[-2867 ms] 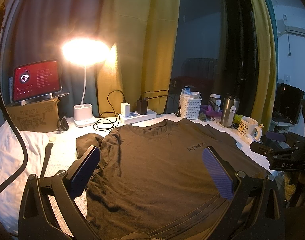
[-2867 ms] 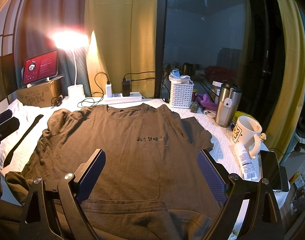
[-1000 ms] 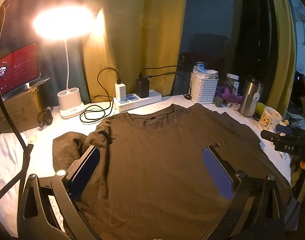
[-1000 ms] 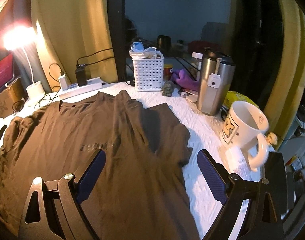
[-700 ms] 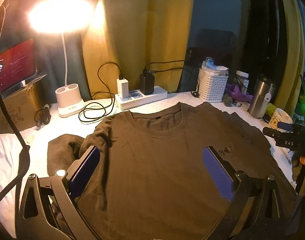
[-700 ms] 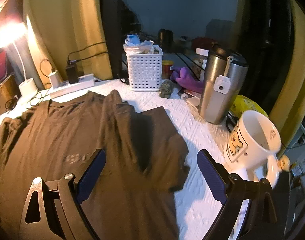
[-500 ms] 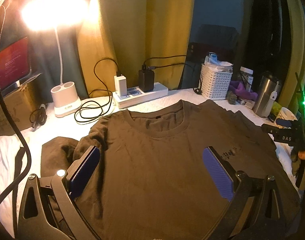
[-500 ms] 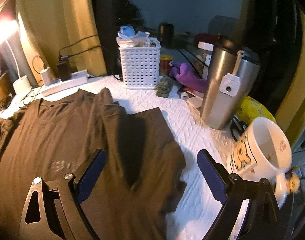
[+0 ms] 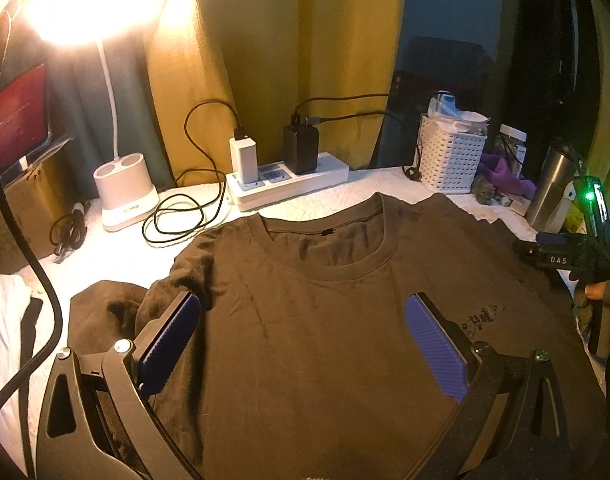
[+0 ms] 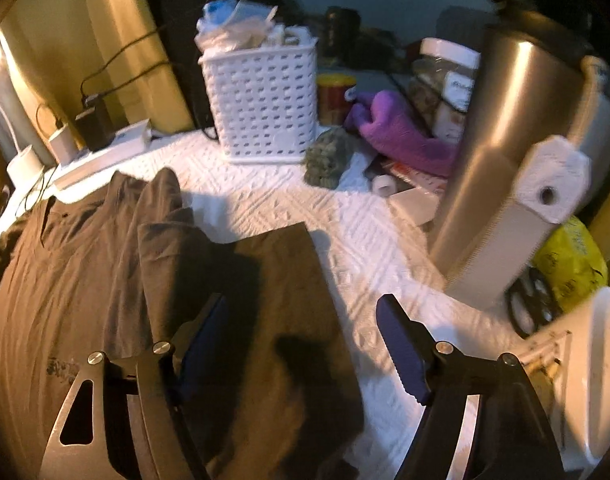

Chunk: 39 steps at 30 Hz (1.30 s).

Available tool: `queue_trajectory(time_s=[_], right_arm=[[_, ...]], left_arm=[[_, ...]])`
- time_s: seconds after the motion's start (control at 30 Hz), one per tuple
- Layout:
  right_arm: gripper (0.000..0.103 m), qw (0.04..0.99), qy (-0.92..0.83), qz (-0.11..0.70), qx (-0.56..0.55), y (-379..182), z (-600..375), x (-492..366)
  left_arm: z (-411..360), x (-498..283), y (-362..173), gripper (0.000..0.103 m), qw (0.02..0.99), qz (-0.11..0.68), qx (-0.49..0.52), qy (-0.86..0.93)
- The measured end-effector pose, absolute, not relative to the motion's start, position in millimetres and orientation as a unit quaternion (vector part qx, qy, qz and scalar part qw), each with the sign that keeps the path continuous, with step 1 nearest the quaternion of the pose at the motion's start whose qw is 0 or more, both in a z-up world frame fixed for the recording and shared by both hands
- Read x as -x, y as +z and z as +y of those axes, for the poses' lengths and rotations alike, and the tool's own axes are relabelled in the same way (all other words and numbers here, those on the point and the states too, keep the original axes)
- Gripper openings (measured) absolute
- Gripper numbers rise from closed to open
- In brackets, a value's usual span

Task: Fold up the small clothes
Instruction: 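Move the right gripper to a sleeve cuff and close on it, then carry the sleeve across the shirt body with the right gripper and release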

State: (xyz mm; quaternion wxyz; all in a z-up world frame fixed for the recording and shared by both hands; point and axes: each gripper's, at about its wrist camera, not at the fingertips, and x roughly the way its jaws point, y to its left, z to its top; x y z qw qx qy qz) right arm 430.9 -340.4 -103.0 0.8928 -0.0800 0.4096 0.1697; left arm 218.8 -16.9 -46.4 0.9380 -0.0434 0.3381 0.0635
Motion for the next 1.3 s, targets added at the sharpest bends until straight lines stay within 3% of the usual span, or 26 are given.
queue_trajectory(time_s=[0.17, 0.23, 0.3, 0.4, 0.93, 1.3], right_arm=[[0.062, 0.885, 0.184, 0.415, 0.102, -118, -330, -436], [0.045, 0.883, 0.196, 0.413, 0.105, -113, -327, -435], [0.013, 0.884, 0.199, 0.408, 0.11, -108, -325, -432], [0.007, 0.885, 0.195, 0.406, 0.114, -103, -325, -431], [0.006, 0.922, 0.057, 0.367, 0.112, -73, -384, -391], [0.006, 0.941, 0.093, 0.295, 0.134, -35, -323, -355]], left_arm=[[-16, -222, -51, 0.101, 0.935, 0.345, 0.044, 0.06], [-16, -222, -50, 0.101, 0.936, 0.346, 0.044, 0.058], [-16, -222, -50, 0.101, 0.936, 0.345, 0.046, 0.057], [-15, -222, -50, 0.101, 0.936, 0.345, 0.046, 0.057], [-7, -209, -46, 0.101, 0.939, 0.335, 0.058, 0.06], [9, -187, -42, 0.101, 0.943, 0.316, 0.083, 0.057]])
